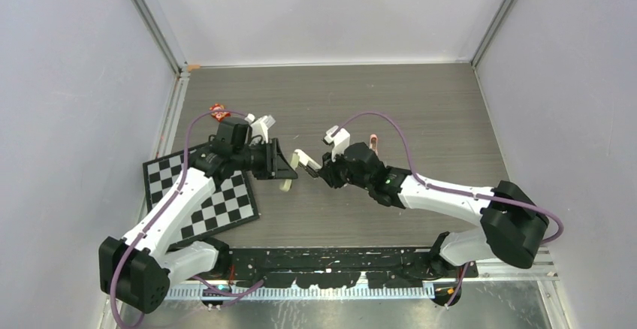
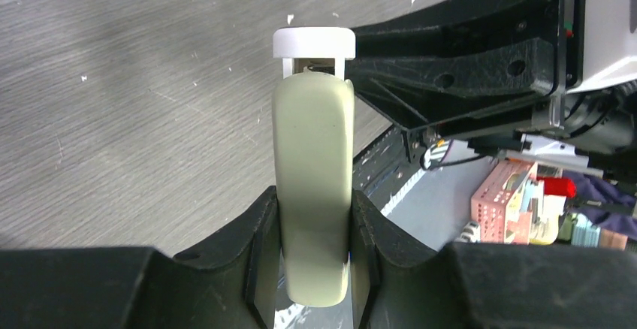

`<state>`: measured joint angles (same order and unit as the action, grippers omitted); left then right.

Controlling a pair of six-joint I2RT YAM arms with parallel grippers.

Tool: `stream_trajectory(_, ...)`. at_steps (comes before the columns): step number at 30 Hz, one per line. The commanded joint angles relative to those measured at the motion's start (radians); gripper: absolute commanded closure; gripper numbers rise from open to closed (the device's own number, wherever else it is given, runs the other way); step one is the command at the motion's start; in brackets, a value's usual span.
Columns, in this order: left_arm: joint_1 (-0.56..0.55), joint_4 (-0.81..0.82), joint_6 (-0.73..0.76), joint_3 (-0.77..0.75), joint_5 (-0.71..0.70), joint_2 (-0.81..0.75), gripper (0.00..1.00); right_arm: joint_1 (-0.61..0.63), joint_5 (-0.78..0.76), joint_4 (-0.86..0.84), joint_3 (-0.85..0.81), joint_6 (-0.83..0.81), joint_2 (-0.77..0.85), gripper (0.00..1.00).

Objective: Load the staples into the stapler

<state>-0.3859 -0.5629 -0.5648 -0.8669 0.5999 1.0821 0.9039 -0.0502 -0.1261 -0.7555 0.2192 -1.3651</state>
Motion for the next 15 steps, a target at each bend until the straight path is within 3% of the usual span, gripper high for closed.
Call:
stream_trajectory(1,0.004,-0.126,0.111,-0.069,0.127,-0.059,1.00,-0.020,-0.074,-0.111,0.088,-0.085,0.060,0.75)
stream_trajectory(8,0.004,-0.220,0.195,-0.096,0.161,-0.065,1.00,-0.019,0.005,-0.348,0.230,-0.192,0.111,0.75)
stream_trajectory(15,0.004,-0.340,0.294,-0.125,0.197,-0.060,1.00,-0.019,0.014,-0.375,0.235,-0.274,0.104,0.75)
